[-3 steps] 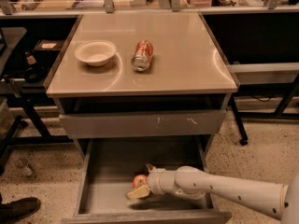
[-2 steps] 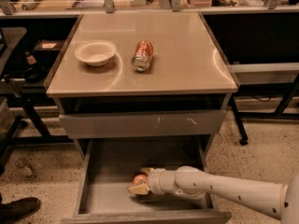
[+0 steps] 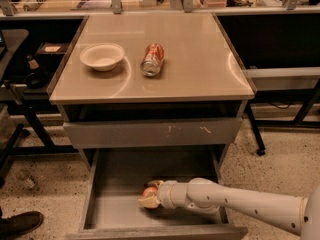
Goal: Pick apple from middle drawer and place on counter
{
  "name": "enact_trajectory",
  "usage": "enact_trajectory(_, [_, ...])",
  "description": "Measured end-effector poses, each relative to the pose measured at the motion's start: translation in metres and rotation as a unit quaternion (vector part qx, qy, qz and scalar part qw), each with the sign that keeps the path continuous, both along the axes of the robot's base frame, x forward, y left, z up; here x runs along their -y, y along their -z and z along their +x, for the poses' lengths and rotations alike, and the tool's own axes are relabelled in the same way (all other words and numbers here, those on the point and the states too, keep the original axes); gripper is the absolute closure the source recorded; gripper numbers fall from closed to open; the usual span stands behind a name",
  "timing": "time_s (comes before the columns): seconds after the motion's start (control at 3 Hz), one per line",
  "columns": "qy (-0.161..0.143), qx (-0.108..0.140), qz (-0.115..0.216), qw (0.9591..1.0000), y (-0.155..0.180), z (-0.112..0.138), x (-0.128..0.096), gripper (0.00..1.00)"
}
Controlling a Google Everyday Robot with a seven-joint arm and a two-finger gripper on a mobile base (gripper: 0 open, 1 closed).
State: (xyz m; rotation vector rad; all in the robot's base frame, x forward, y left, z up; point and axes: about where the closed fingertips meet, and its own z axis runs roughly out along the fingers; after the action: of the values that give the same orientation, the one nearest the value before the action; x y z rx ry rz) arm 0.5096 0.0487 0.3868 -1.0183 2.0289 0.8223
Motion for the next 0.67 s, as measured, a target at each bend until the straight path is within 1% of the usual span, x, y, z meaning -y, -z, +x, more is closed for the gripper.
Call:
enact_trajectory(0.33, [0.0, 0.0, 0.0, 1.0, 0.0, 0.0, 0.0, 1.0])
enact_trajectory(0.67, [0.0, 0.002, -0.004, 1.0, -0.012, 0.001, -0.002, 1.0])
